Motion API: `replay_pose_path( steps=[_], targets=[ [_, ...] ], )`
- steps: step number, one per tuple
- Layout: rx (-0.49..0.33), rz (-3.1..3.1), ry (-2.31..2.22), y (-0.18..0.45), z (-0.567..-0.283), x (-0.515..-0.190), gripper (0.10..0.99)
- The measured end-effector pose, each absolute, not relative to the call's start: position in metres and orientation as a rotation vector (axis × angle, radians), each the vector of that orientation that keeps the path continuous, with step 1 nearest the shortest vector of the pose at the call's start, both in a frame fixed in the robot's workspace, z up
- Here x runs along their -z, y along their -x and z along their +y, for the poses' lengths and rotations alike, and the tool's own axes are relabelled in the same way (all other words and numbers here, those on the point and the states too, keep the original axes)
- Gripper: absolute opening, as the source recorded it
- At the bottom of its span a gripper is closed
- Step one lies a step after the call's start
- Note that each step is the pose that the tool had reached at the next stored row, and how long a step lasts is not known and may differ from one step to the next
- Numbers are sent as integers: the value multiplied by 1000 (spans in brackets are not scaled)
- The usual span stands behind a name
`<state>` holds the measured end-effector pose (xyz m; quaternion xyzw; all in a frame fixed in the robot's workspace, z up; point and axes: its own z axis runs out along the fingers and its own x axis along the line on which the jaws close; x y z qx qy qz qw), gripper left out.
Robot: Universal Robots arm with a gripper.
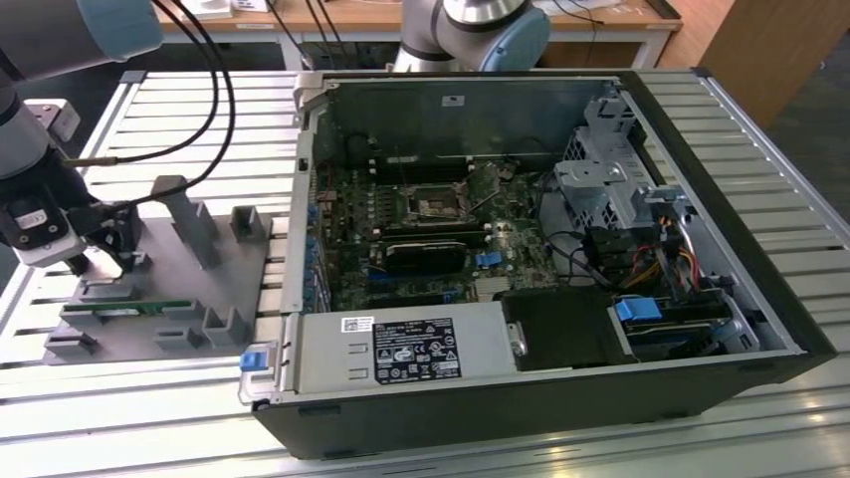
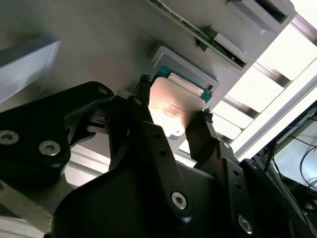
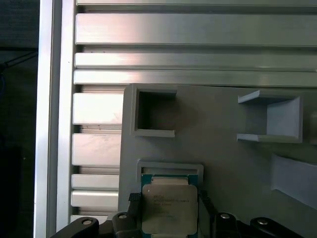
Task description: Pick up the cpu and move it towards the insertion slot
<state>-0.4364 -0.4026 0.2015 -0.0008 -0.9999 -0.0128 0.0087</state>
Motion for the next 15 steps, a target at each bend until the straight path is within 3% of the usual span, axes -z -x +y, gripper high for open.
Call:
replay_pose_path(
  steps=[15],
  targets=[
    [40,-3124,3,436,-403,-207,541]
  ],
)
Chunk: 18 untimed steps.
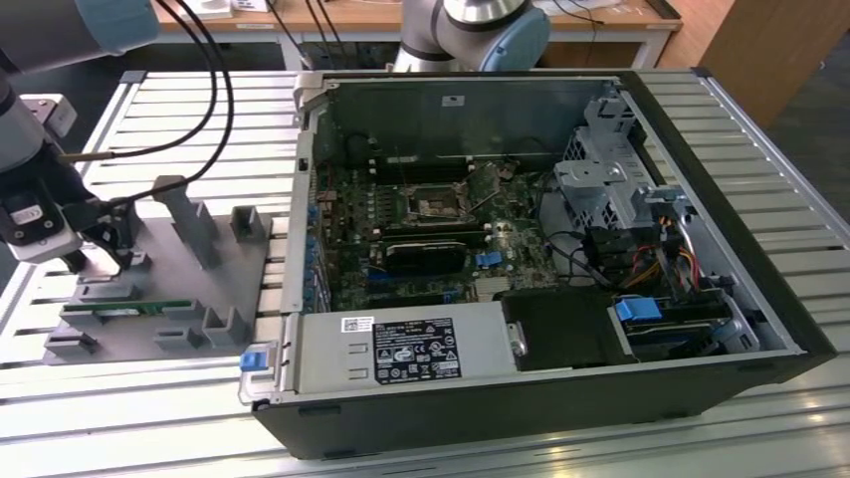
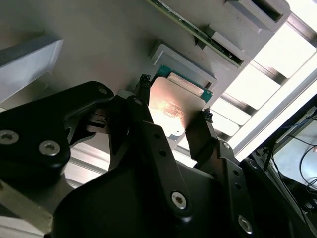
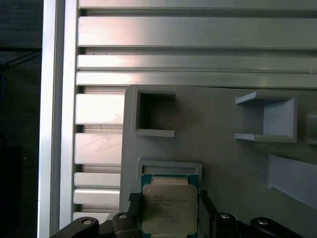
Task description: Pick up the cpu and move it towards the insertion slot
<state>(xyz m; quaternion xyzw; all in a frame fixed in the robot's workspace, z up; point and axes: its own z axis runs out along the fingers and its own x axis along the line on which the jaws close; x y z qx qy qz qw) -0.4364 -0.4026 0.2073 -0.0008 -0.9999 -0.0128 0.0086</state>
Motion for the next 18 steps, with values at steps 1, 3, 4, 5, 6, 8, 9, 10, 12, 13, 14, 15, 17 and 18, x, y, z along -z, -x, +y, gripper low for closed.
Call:
replay_pose_path(
  steps=[1,3,4,5,6,8,9,10,12,13,14,15,17,18],
  targets=[
    [40,-3124,2,436,-403,-208,541],
    [40,-3124,2,436,-403,-208,541],
    [40,-3124,2,436,-403,-208,541],
    [40,-3124,3,436,-403,-208,541],
    [40,-3124,3,436,-403,-209,541],
    [40,-3124,2,436,-403,-210,541],
    [40,-3124,3,436,-403,-210,541],
    [40,-3124,2,436,-403,-210,541],
    [40,-3124,2,436,-403,-211,541],
    [40,-3124,3,436,-403,-211,541],
    [40,-3124,2,436,-403,-211,541],
    [40,-3124,2,436,-403,-212,541],
    [40,-3124,3,436,-403,-212,541],
    [40,-3124,2,436,-403,-213,541]
  ],
)
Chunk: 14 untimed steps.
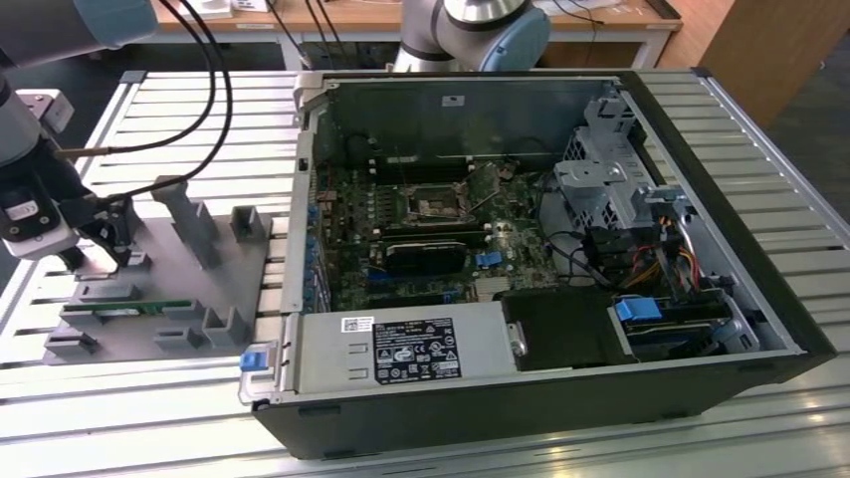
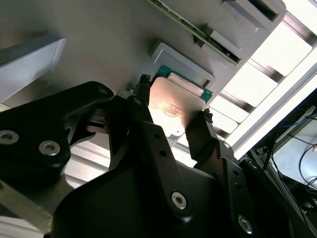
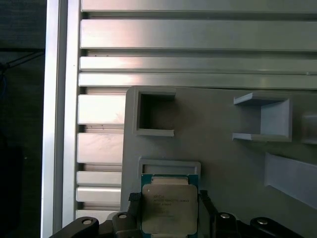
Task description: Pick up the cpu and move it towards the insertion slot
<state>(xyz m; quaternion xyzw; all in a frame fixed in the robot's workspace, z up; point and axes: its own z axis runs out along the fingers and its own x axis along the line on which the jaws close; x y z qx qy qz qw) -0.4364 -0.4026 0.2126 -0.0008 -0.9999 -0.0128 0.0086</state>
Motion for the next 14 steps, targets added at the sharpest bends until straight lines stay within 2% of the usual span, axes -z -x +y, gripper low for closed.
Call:
replay_pose_path(
  steps=[14],
  targets=[
    [40,-3124,3,436,-403,-215,541]
  ],
)
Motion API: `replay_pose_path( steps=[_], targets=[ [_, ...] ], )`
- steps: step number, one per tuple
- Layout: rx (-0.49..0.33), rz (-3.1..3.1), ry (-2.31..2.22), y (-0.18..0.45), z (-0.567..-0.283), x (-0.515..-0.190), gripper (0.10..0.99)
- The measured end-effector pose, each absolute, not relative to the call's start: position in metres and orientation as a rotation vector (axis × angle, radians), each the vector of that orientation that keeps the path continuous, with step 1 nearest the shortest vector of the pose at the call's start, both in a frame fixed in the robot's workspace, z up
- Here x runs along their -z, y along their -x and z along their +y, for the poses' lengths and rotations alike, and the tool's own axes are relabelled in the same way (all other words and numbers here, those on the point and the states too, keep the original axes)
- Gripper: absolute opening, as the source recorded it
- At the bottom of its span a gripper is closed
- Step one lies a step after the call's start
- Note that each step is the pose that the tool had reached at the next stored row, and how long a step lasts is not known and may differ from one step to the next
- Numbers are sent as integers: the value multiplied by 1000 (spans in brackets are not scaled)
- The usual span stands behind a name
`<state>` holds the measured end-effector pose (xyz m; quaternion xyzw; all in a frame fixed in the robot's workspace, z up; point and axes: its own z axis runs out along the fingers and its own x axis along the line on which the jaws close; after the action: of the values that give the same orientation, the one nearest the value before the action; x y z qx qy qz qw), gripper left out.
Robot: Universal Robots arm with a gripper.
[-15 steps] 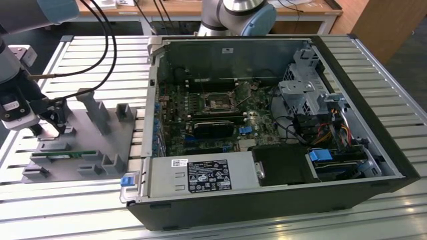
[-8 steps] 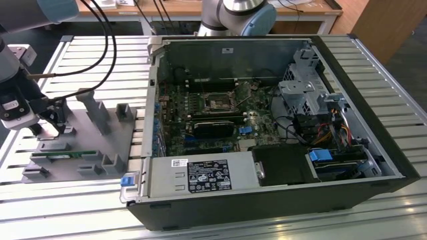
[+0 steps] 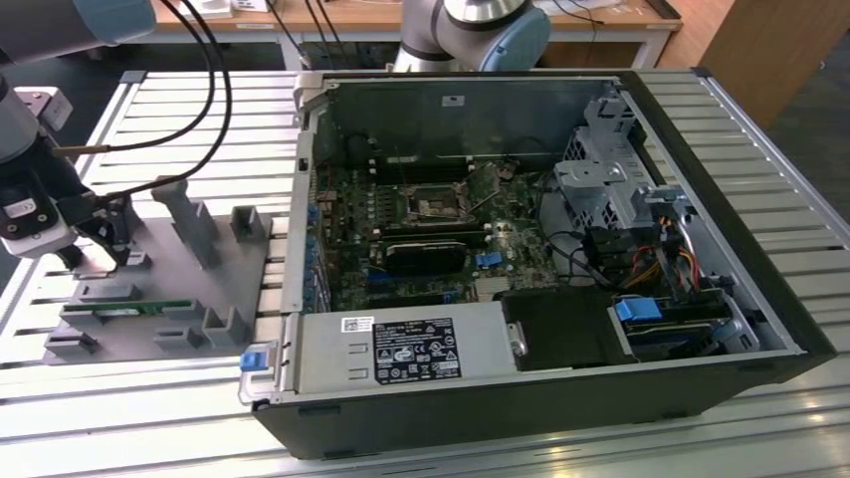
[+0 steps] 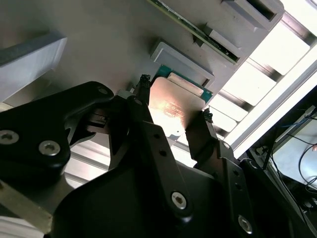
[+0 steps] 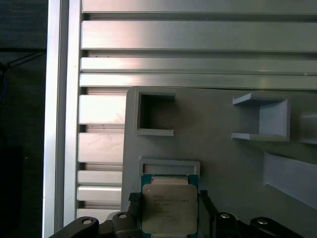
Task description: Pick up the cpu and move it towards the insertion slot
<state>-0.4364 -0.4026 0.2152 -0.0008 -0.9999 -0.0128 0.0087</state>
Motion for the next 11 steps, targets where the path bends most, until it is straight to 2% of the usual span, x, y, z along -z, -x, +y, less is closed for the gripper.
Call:
replay_pose_path(
  steps=[11],
  targets=[
    [40,-3124,2,436,-403,-219,541]
  ],
)
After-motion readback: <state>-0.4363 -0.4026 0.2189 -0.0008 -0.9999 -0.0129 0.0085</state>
